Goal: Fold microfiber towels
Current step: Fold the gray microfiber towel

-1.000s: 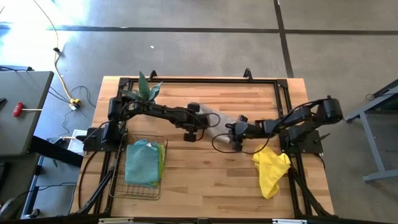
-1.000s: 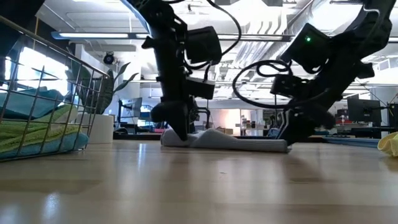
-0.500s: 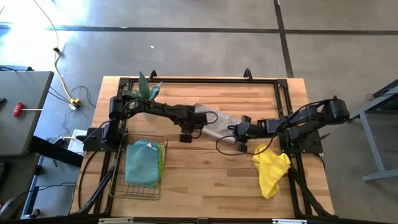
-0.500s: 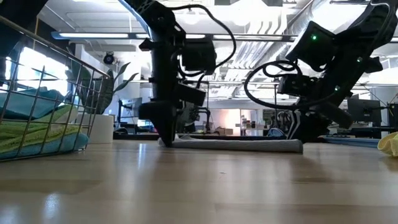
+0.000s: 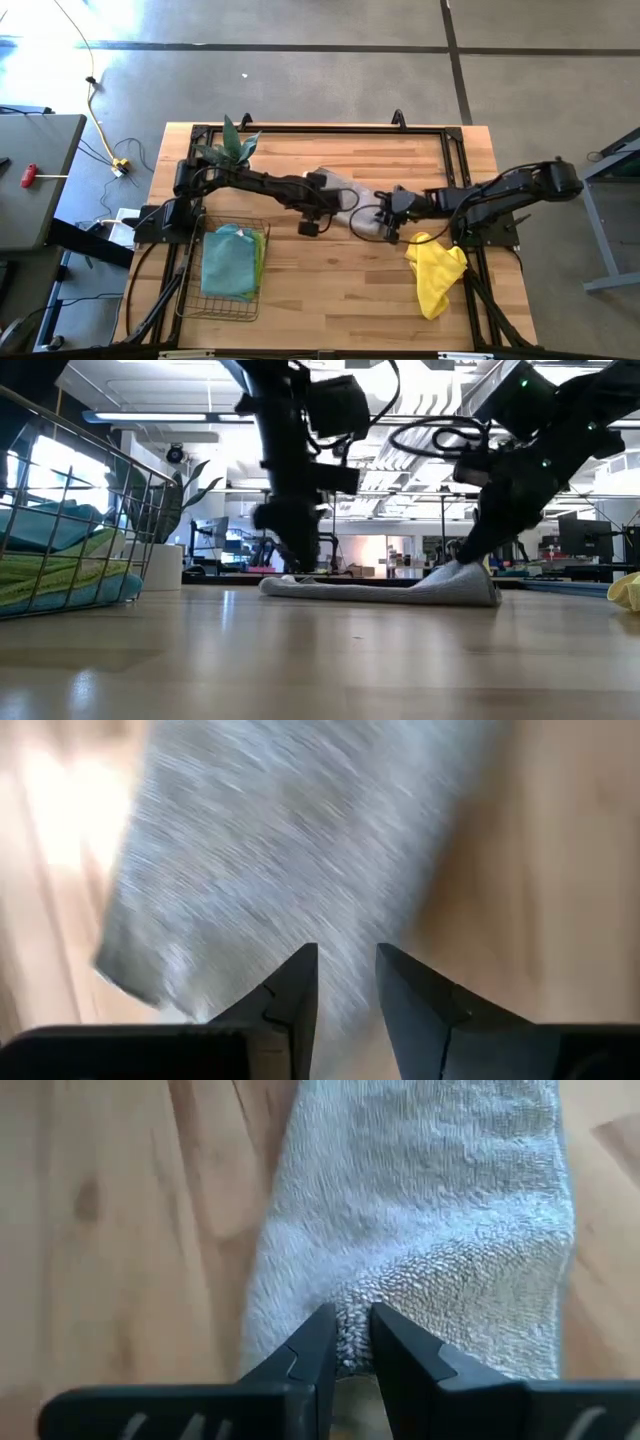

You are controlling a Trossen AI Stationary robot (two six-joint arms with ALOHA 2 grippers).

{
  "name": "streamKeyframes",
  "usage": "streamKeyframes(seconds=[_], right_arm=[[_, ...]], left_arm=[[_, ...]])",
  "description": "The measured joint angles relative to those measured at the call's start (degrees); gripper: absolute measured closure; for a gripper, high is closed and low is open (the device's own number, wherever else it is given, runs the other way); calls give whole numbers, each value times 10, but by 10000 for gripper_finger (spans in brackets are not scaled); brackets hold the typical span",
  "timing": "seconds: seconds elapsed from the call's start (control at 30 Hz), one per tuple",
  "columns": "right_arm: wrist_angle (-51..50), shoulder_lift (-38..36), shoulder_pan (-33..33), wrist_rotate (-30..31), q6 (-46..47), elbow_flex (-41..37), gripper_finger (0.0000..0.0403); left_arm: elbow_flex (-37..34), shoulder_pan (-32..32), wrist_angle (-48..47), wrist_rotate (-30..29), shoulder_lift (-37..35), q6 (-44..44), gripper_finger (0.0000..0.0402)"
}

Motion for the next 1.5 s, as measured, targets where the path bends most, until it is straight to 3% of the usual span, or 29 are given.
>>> streamKeyframes(seconds=[0.23, 0.47, 0.6, 0.67, 0.87, 1.03, 1.2, 1.5], right_arm=[[28, 26, 57, 58, 80, 1, 329], [2, 30, 87, 102, 98, 1, 271], [-55, 14, 78, 158, 94, 1, 260], [-69, 7, 72, 166, 100, 1, 259], [34, 3, 80, 110, 100, 2, 259], [53, 4, 93, 105, 99, 2, 259], [47, 32, 92, 114, 96, 2, 259], [58, 115, 49, 145, 40, 2, 259]], left_arm=[[-45, 37, 135, -2, 0, -19, 308], [-85, 71, 135, 2, 4, -61, 308], [-101, 67, 138, 23, 1, -89, 308], [-103, 60, 132, 30, 0, -114, 308], [-103, 13, 98, 53, -2, -267, 308], [-103, -38, 75, 79, -1, -341, 308], [-95, -87, 71, 124, 0, -357, 308], [-77, -127, 67, 75, 3, -351, 308]])
